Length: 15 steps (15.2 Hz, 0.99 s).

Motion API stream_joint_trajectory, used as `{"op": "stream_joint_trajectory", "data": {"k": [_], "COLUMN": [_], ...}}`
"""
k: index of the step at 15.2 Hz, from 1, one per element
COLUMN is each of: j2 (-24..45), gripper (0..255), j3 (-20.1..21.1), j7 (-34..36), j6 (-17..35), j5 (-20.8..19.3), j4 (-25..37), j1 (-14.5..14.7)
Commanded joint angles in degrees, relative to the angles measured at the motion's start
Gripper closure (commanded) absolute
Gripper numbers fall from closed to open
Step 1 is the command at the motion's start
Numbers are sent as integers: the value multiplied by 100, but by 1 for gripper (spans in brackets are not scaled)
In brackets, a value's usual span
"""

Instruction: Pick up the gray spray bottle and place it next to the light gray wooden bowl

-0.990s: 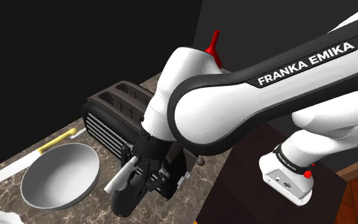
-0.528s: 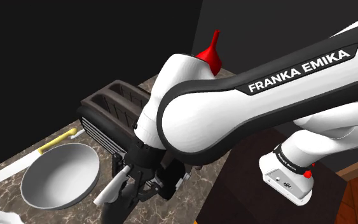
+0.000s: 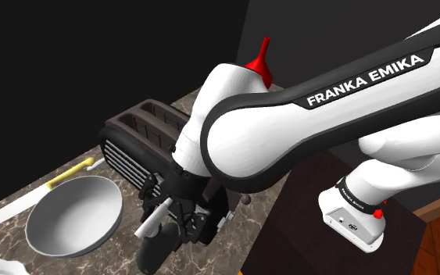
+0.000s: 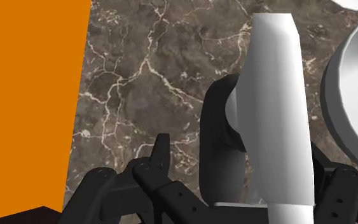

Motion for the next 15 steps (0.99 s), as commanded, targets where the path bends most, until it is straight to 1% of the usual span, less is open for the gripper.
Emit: {"op": "stream_joint_trajectory", "data": {"k": [1, 2, 3, 5, 7, 15], "j2": [-40, -176, -250, 323, 1031, 1033], "gripper": [0, 0, 0, 0, 0, 0], "j3": [-20, 60, 142, -381, -1074, -1068], "j7": [21, 20, -49, 308, 836, 838], "j6": [-5, -95, -74, 83, 353, 355], "j5": [-48, 28, 149, -544, -1467, -1470], "j4": [-184, -66, -65, -278, -483, -483], "j1": [-5, -112, -156, 308, 982, 977]}}
